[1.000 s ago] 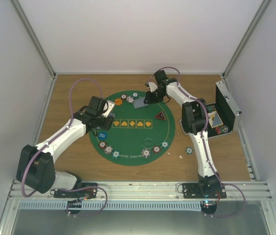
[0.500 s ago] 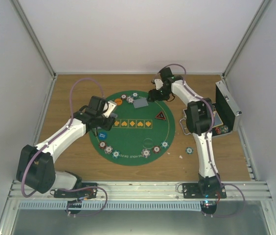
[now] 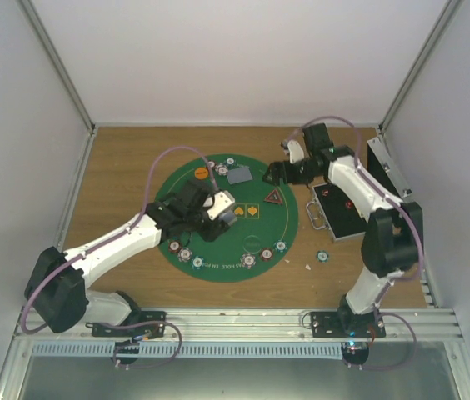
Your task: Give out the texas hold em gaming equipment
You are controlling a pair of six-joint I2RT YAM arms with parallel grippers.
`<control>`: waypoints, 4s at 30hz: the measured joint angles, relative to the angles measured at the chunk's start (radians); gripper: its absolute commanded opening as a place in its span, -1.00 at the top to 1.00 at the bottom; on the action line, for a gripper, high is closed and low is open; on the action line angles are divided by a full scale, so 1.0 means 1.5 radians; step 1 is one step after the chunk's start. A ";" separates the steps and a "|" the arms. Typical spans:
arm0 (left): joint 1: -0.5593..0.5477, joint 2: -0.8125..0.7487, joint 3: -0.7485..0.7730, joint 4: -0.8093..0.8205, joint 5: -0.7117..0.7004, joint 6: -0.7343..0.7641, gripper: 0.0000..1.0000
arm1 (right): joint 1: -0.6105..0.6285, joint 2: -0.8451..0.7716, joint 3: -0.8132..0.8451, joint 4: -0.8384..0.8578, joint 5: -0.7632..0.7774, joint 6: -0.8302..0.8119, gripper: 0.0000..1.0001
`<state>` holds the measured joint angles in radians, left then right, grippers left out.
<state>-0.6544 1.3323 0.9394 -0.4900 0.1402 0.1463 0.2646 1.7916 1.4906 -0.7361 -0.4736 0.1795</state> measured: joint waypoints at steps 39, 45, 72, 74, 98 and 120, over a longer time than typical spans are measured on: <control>-0.147 0.010 -0.033 0.019 0.043 -0.005 -0.11 | 0.193 -0.127 -0.278 0.034 -0.176 0.024 -0.64; -0.148 0.009 -0.033 0.019 0.039 -0.005 -0.11 | 0.194 -0.129 -0.279 0.023 -0.154 0.023 -0.48; -0.152 0.008 -0.040 0.018 0.023 -0.005 -0.11 | 0.166 -0.172 -0.293 -0.003 -0.124 0.004 -0.15; -0.152 0.007 -0.040 0.018 0.023 -0.005 -0.11 | 0.164 -0.172 -0.295 -0.003 -0.139 0.000 -0.02; -0.148 0.004 -0.057 0.020 -0.007 -0.005 -0.11 | 0.107 -0.204 -0.310 0.005 -0.201 -0.002 0.99; -0.081 -0.031 -0.076 0.020 -0.022 -0.015 -0.11 | 0.012 -0.226 -0.458 0.309 -0.058 0.293 0.99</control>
<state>-0.7765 1.2854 0.8253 -0.4595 0.1078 0.1234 0.2832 1.4532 0.8032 -0.2722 -0.5610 0.6193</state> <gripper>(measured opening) 0.553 0.013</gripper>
